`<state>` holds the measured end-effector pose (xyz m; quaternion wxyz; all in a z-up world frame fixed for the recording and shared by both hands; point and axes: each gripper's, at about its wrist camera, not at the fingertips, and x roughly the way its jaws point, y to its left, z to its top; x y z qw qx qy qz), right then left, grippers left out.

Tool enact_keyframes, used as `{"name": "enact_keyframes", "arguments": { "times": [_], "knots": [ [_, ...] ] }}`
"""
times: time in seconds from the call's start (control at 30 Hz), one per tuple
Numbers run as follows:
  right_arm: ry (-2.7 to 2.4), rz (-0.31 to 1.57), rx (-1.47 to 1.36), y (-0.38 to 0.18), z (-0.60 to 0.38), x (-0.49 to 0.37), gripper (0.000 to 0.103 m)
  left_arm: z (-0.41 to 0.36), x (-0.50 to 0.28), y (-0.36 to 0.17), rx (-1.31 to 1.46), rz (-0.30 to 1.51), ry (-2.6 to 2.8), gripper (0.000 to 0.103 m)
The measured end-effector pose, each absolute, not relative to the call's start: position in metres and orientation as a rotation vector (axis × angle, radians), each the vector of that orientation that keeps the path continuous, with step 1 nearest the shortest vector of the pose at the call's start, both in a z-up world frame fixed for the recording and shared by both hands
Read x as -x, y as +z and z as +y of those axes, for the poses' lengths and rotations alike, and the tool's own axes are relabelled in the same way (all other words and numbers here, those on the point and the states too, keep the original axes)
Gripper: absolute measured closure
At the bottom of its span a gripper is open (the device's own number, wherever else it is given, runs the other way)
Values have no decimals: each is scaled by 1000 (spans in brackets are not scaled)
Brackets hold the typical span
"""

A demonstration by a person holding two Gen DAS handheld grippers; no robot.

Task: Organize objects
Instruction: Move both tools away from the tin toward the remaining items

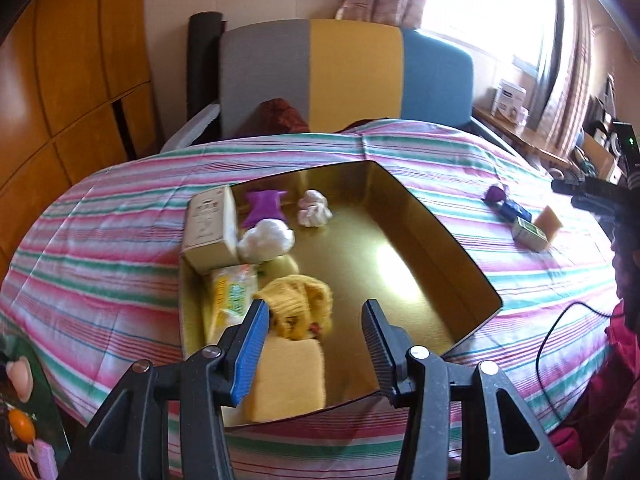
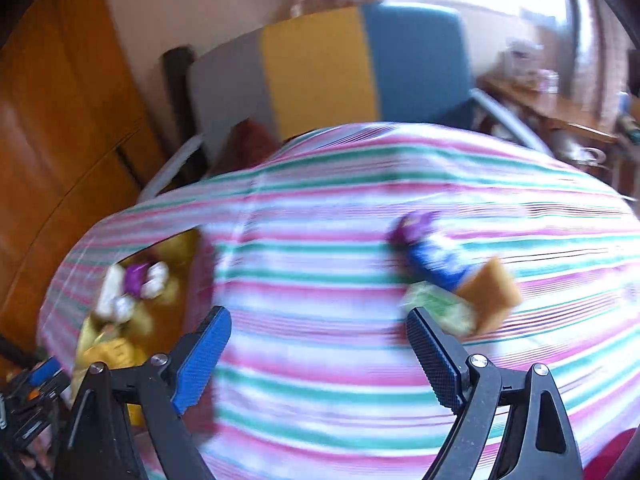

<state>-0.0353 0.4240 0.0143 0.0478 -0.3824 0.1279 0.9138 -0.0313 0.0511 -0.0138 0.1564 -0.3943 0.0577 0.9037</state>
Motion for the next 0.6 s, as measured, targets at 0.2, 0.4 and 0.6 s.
{"name": "enact_keyframes", "arguments": {
  "times": [0.2,0.4,0.6],
  "knots": [
    [2587,433,920,-4,503,17,11,85,30,-13,1120,246,2539,54],
    [2393,771,901,-22,562,5,11,122,32,-16,1125,292,2477,54],
    [2320,937,913,-33,581,0,11,160,31,-18,1112,324,2401,54]
  ]
}}
